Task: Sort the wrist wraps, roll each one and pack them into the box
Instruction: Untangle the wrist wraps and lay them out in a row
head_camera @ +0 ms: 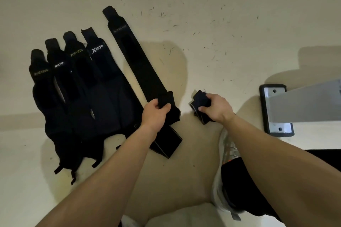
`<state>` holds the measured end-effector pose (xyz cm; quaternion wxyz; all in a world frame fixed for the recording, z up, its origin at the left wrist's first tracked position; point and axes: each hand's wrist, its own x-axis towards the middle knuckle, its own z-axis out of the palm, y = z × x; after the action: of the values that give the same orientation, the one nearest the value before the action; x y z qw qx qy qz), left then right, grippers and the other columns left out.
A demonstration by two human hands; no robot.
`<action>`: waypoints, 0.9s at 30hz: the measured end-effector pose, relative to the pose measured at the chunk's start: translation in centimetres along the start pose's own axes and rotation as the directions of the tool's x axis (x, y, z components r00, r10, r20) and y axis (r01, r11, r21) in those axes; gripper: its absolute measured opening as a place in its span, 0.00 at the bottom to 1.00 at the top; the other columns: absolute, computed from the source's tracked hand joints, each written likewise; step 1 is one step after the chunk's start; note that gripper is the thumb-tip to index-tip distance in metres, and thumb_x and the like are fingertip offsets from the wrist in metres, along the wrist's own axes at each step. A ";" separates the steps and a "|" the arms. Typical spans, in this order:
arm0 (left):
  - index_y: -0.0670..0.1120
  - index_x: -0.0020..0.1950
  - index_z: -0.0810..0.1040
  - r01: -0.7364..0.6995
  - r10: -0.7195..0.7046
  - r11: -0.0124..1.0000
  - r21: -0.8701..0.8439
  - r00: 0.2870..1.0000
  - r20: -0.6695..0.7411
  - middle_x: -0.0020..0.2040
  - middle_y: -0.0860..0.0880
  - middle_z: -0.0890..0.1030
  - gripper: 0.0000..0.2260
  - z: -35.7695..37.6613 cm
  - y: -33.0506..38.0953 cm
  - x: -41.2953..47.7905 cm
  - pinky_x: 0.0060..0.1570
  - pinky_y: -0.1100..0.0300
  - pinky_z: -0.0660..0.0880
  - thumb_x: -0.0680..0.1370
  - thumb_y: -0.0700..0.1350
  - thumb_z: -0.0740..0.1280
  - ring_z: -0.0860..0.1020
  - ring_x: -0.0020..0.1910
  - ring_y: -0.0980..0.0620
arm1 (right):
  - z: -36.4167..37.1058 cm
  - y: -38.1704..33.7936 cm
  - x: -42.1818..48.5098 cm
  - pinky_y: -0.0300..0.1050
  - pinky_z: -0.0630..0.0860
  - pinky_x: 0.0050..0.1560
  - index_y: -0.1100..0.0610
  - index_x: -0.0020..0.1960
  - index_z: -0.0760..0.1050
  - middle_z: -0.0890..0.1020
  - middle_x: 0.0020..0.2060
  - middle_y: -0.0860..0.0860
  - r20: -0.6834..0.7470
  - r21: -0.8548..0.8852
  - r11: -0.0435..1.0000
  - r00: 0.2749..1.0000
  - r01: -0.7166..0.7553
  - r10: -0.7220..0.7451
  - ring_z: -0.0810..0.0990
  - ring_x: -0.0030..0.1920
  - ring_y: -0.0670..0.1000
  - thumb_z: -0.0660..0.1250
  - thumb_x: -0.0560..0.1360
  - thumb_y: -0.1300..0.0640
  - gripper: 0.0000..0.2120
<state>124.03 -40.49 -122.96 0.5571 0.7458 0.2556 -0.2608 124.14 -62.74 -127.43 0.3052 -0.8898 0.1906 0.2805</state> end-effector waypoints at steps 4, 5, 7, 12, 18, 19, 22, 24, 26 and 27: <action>0.44 0.56 0.81 -0.040 0.039 0.999 -0.018 0.999 -0.029 0.52 0.46 0.85 0.05 -0.8 2.5 -1.3 0.56 0.52 0.81 0.82 0.44 0.69 0.84 0.53 0.47 | -2.8 -3.8 -1.2 0.48 0.75 0.55 0.49 0.53 0.80 0.84 0.47 0.48 0.029 0.155 0.980 0.991 0.123 -0.129 0.81 0.50 0.54 0.69 0.79 0.57 0.05; 0.45 0.55 0.82 -0.052 0.052 0.998 -0.023 0.998 -0.029 0.52 0.46 0.85 0.04 -1.1 3.3 -1.8 0.57 0.50 0.81 0.82 0.44 0.69 0.84 0.53 0.47 | -3.7 -5.1 -1.7 0.46 0.75 0.53 0.48 0.48 0.78 0.83 0.43 0.48 0.036 0.179 0.972 0.986 0.152 -0.161 0.81 0.48 0.54 0.69 0.79 0.59 0.05; 0.47 0.54 0.82 -0.093 0.093 0.996 -0.015 0.996 -0.014 0.52 0.47 0.86 0.03 -2.0 5.2 -3.2 0.57 0.50 0.82 0.82 0.44 0.69 0.84 0.53 0.47 | -5.7 -7.6 -2.9 0.47 0.76 0.51 0.48 0.44 0.76 0.83 0.41 0.48 0.042 0.226 0.953 0.976 0.201 -0.216 0.82 0.47 0.55 0.69 0.79 0.61 0.09; 0.48 0.56 0.83 -0.251 0.251 0.968 -0.009 0.968 0.024 0.51 0.49 0.87 0.05 -5.5 11.3 -8.0 0.48 0.62 0.79 0.82 0.41 0.69 0.85 0.52 0.50 | -11.4 -13.5 -7.8 0.51 0.81 0.54 0.58 0.54 0.80 0.85 0.49 0.56 0.048 0.349 0.881 0.933 0.320 -0.358 0.85 0.50 0.57 0.70 0.78 0.65 0.06; 0.44 0.60 0.84 -0.405 0.406 0.913 -0.060 0.914 0.019 0.52 0.48 0.88 0.08 -10.6 18.1 -15.0 0.48 0.63 0.80 0.82 0.41 0.69 0.86 0.52 0.51 | -18.9 -19.9 -15.6 0.45 0.81 0.52 0.56 0.58 0.77 0.85 0.52 0.54 -0.020 0.385 0.826 0.899 0.411 -0.438 0.85 0.50 0.54 0.71 0.78 0.60 0.09; 0.44 0.61 0.83 -0.420 0.424 0.904 -0.084 0.906 0.026 0.52 0.47 0.88 0.09 -11.4 18.9 -16.1 0.49 0.61 0.82 0.82 0.41 0.70 0.87 0.52 0.49 | -19.9 -20.6 -17.0 0.46 0.81 0.52 0.56 0.58 0.77 0.86 0.50 0.54 -0.033 0.396 0.812 0.890 0.429 -0.454 0.86 0.49 0.54 0.70 0.79 0.59 0.08; 0.45 0.60 0.84 -0.460 0.467 0.880 -0.120 0.883 0.037 0.50 0.47 0.89 0.08 -13.5 20.9 -19.1 0.52 0.55 0.83 0.82 0.41 0.70 0.87 0.50 0.48 | -22.1 -21.7 -21.0 0.43 0.81 0.44 0.54 0.57 0.80 0.88 0.46 0.51 -0.055 0.448 0.752 0.854 0.483 -0.517 0.88 0.45 0.51 0.69 0.80 0.59 0.06; 0.45 0.59 0.84 -0.495 0.503 0.858 -0.135 0.864 0.031 0.50 0.47 0.89 0.07 -14.5 21.3 -20.6 0.53 0.53 0.83 0.82 0.41 0.70 0.88 0.50 0.48 | -22.5 -21.9 -23.0 0.45 0.82 0.42 0.57 0.56 0.81 0.88 0.46 0.53 -0.069 0.478 0.722 0.841 0.501 -0.537 0.87 0.44 0.51 0.71 0.79 0.61 0.07; 0.44 0.60 0.84 -0.500 0.511 0.846 -0.185 0.860 0.010 0.51 0.45 0.88 0.08 -15.2 20.9 -21.3 0.54 0.52 0.83 0.82 0.41 0.70 0.87 0.51 0.46 | -22.3 -22.3 -24.4 0.45 0.81 0.40 0.61 0.55 0.82 0.86 0.43 0.55 -0.088 0.511 0.696 0.836 0.505 -0.542 0.85 0.41 0.51 0.73 0.77 0.61 0.08; 0.44 0.60 0.84 -0.495 0.506 0.842 -0.217 0.862 -0.002 0.51 0.44 0.88 0.08 -15.4 20.5 -21.4 0.54 0.51 0.83 0.82 0.42 0.69 0.87 0.51 0.46 | -22.2 -22.6 -24.9 0.43 0.81 0.38 0.62 0.54 0.83 0.86 0.41 0.54 -0.094 0.523 0.682 0.830 0.512 -0.551 0.85 0.40 0.50 0.74 0.76 0.62 0.08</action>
<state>123.72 -32.70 -90.51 0.6882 0.7161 0.0629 -0.0983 125.04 -56.22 -87.71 0.6116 -0.7770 -0.0172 0.1480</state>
